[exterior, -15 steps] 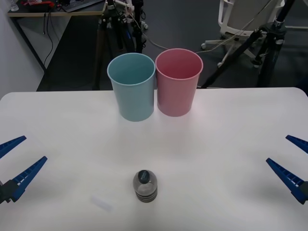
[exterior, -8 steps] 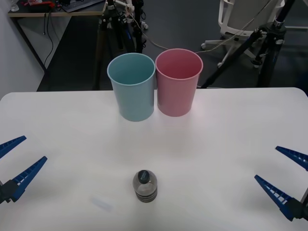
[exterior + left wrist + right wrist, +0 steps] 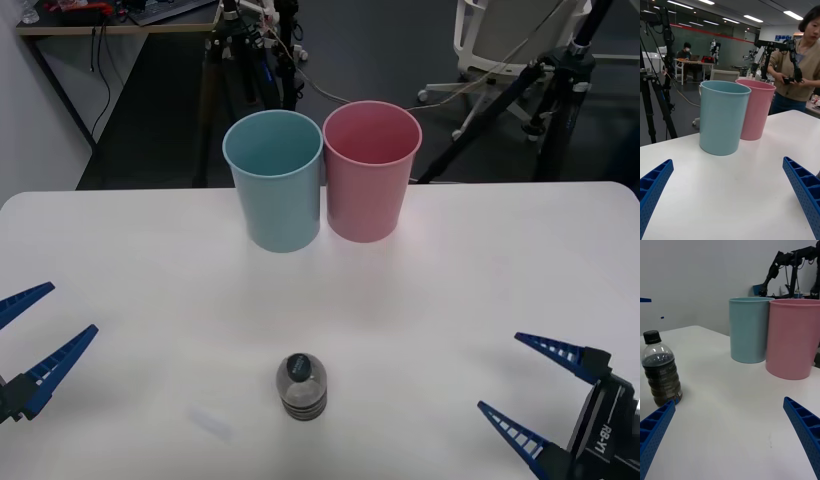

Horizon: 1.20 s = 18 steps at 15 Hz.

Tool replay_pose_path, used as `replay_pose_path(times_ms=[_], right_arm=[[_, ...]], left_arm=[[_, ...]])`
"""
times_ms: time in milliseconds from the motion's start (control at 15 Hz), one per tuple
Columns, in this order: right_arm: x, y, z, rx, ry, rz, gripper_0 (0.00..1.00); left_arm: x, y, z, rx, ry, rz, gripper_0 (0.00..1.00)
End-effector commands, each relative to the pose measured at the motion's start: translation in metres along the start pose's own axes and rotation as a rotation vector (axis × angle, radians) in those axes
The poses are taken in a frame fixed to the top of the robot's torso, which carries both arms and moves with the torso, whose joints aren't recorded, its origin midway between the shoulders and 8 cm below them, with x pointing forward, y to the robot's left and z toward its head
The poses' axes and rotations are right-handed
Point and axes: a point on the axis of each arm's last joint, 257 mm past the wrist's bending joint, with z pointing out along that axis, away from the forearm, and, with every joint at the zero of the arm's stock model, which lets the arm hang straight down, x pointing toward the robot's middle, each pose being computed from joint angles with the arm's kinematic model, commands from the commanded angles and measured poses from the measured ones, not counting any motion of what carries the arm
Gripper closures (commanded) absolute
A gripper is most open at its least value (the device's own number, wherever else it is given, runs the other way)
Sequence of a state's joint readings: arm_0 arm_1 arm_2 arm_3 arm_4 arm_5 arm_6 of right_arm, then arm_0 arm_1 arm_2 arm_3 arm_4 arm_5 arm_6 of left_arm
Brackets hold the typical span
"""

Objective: Grasp the object on the table and drop it into the matching bin: aluminum can to the light blue bin, PET bottle to the pink bin.

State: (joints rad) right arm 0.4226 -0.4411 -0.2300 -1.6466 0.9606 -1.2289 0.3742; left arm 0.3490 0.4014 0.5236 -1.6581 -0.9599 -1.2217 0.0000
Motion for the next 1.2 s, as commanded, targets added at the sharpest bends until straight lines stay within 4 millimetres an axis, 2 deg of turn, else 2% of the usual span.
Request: replay_pose_path(times_ms=[67,267,400,733,1200], right_arm=[[0.004,0.016,0.010,-0.040,-0.007,0.000,0.00],[0.018,0.033,0.016,-0.070,-0.003,0.025,0.00],[0.021,0.037,0.025,-0.082,-0.010,-0.030,0.00],[0.039,0.064,0.070,-0.144,-0.018,0.015,0.00],[0.049,0.105,0.116,-0.190,-0.015,0.014,0.00]], left_arm=[[0.000,0.000,0.000,0.000,0.000,0.000,0.00],[0.000,0.000,0.000,0.000,0.000,0.000,0.00],[0.000,0.000,0.000,0.000,0.000,0.000,0.00],[0.000,0.000,0.000,0.000,0.000,0.000,0.00],[0.000,0.000,0.000,0.000,0.000,0.000,0.00]])
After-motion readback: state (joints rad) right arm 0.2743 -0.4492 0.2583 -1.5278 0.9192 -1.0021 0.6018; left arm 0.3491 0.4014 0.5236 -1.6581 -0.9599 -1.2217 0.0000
